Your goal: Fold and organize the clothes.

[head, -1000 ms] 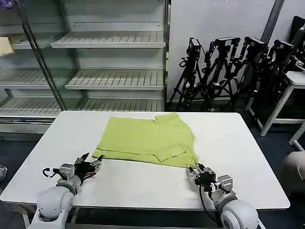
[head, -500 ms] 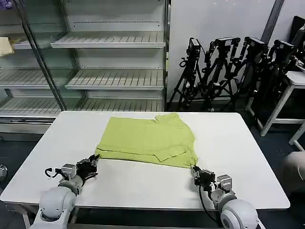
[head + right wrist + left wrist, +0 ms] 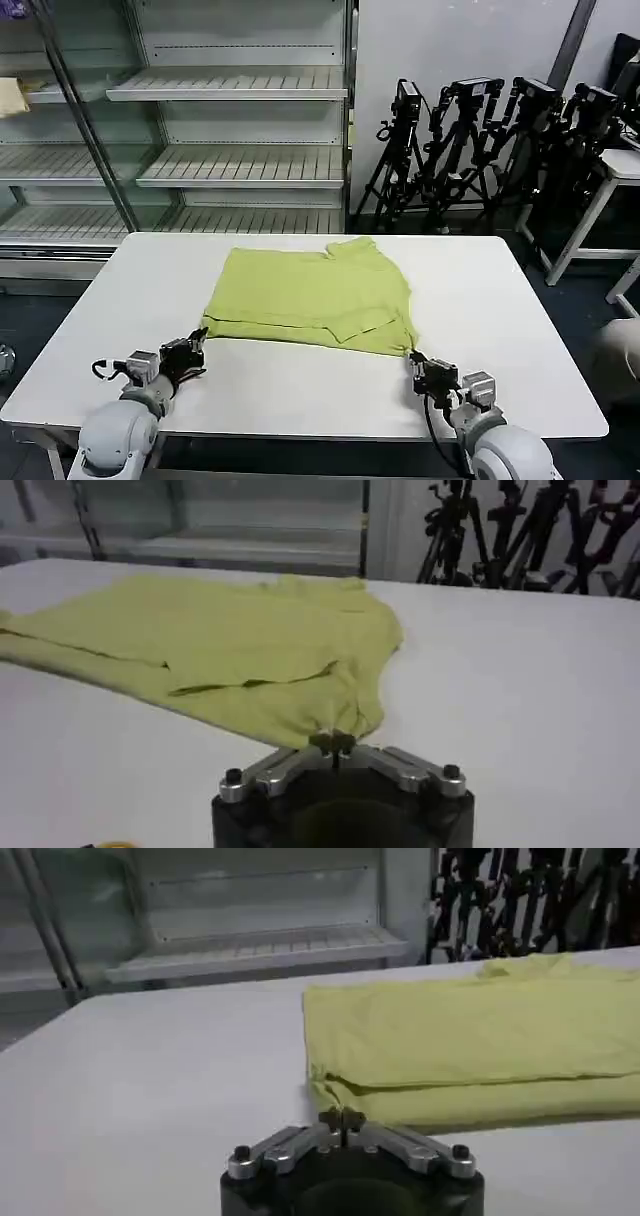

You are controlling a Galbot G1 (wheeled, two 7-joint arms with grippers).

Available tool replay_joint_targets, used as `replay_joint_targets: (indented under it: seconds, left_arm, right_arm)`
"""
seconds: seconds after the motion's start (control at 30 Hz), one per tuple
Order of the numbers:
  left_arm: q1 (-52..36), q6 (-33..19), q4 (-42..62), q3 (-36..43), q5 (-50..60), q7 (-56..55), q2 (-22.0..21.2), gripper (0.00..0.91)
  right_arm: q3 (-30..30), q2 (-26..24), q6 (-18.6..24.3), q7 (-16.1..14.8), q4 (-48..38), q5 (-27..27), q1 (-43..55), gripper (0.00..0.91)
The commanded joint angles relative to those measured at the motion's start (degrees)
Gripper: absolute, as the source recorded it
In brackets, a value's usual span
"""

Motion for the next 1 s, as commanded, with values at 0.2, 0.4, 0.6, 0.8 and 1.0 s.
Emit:
replay_joint_targets:
  seconds: [0.2, 0.4, 0.6, 0.8, 1.0]
  left_arm:
    - [13.6, -1.1, -9.3, -4.4, -0.8, -0.2, -2.5, 0.01]
    - [18.0, -1.3, -13.2, -5.5, -0.6, -0.3, -4.4, 0.01]
    - [20.6, -1.5, -15.1, -7.1, -1.0, 0.4, -4.3, 0.01]
    - [23.7, -2.3, -16.9, -7.9, -1.8, 0.9, -4.1, 0.01]
    - [26.0, -2.3, -19.1, -7.9, -2.0, 1.1, -4.3, 0.01]
  right_arm:
    - [3.2, -2.7, 1.3, -2.2, 6.0, -4.3, -8.4, 0.0]
    - [5.5, -2.4, 0.7, -2.3, 10.0, -4.0, -14.3, 0.0]
    - [8.6, -1.7, 0.1, -2.3, 12.9, -4.1, -20.1, 0.0]
    - [11.8, -1.1, 0.2, -2.5, 15.8, -4.4, -26.0, 0.0]
    - [11.8, -0.9, 0.4, -2.9, 17.9, -5.5, -29.7, 0.0]
